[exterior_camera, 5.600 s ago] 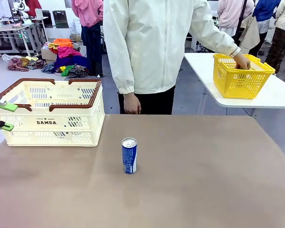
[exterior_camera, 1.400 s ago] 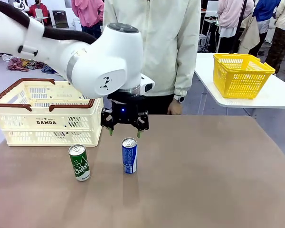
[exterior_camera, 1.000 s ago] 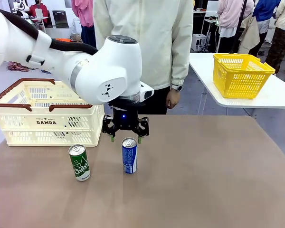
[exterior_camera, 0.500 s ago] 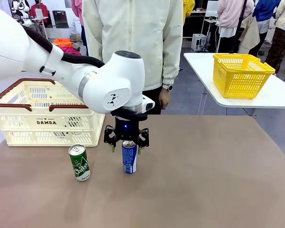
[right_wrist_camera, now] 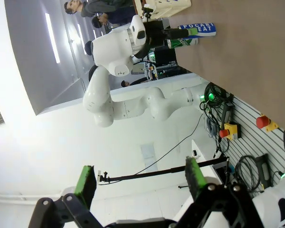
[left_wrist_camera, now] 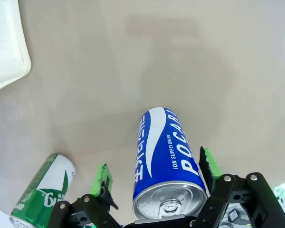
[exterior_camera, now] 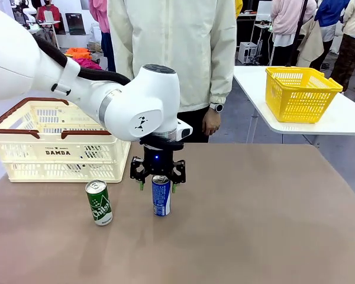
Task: Place the drinks into the Shopping basket.
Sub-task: Pick up one drink and place it into the Shopping basket.
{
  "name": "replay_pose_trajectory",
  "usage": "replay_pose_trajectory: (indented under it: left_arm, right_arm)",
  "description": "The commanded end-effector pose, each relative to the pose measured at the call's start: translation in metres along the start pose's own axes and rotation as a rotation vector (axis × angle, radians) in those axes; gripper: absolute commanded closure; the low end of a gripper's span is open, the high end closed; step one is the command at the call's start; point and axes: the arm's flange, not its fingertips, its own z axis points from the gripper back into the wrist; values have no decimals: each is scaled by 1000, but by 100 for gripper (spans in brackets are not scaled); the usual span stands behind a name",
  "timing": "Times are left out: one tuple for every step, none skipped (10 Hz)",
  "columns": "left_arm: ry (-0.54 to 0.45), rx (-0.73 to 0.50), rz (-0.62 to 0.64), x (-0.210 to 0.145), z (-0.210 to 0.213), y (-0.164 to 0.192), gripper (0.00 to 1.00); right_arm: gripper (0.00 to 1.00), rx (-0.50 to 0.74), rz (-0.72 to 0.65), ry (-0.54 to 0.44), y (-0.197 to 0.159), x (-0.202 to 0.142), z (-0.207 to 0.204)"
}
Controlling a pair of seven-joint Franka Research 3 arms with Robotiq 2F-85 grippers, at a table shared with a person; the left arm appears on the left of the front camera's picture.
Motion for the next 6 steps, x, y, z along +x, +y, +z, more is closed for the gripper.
replay_pose_trajectory:
  left_arm:
    - [30,-31,-22,4,-2,0,100]
    - [32,-39,-25,4,-2,0,100]
    - [18,-45,-36,4,-4,-1,100]
    - [-3,-41,-53,3,-6,-4,100]
    - [-12,-32,-70,1,-7,-7,100]
    - [-15,-28,-78,1,-8,-9,100]
  right_arm:
    - [0,-16,-19,8,6,-2,2]
    - [0,-16,-19,8,6,-2,2]
    - [0,-16,-19,8,6,-2,2]
    - [0,-16,-19,8,6,-2,2]
    - [0,-16,-19,8,6,-2,2]
    - [0,-16,-19,8,6,-2,2]
